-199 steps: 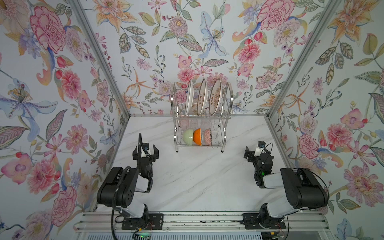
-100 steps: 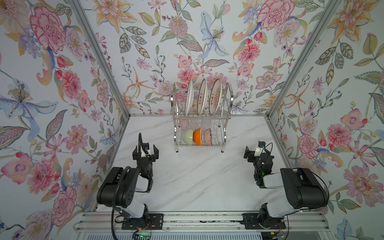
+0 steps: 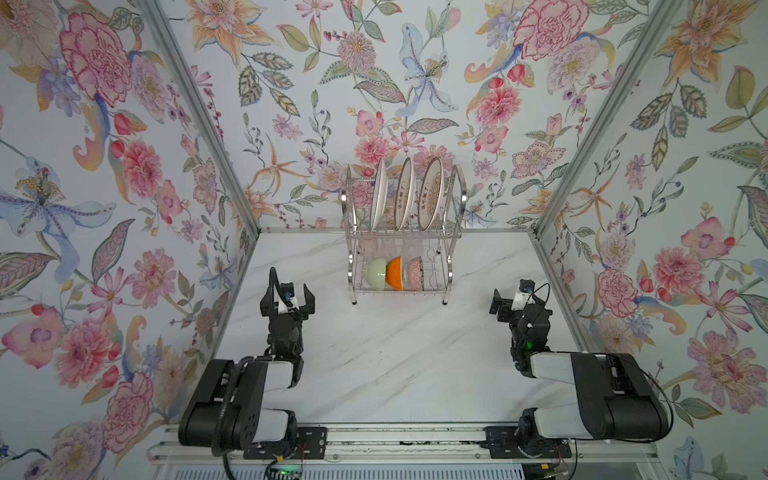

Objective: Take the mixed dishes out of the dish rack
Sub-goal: 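Raise both grippers toward the lower tier of the dish rack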

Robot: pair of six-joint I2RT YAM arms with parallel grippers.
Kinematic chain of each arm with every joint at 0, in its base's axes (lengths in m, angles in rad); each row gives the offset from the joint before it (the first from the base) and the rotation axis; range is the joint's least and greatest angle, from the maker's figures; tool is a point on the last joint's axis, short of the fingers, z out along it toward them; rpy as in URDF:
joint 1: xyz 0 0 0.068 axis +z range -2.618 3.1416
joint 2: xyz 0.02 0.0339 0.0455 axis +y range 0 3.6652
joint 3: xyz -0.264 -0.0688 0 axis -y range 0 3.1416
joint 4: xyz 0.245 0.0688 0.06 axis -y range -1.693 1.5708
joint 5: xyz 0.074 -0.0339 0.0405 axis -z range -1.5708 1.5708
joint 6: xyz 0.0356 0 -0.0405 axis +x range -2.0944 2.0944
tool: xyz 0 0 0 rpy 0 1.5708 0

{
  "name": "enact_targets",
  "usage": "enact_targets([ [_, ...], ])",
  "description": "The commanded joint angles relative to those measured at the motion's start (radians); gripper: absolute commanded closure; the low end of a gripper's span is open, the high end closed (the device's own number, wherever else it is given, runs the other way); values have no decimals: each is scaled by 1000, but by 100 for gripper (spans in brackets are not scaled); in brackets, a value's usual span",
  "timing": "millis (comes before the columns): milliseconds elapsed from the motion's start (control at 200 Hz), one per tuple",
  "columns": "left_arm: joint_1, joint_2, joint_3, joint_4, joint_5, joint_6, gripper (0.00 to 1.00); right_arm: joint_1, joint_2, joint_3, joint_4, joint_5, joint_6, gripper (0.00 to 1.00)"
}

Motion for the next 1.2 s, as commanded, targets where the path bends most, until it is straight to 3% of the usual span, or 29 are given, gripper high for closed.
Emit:
enact_targets([
  [0,9,-114,23,-108,60,29,1,11,-85,13,-83,-20,-21,1],
  [310,7,-380,275,-645,396,74,1,10,-364,27,-250,-269,-9,9],
  [470,-2,-465,321,-739,509,73,1,26,-422,56,-313,-456,-23,15],
  [601,-21,-498,335,-798,560,75,1,71,-430,94,-372,-523,-30,19],
  [826,-82,-501,386,-954,619,158,1,187,-409,149,-412,-539,-54,22],
  [1196,-217,-424,359,-956,572,170,1,269,-258,241,-385,-565,-28,27],
])
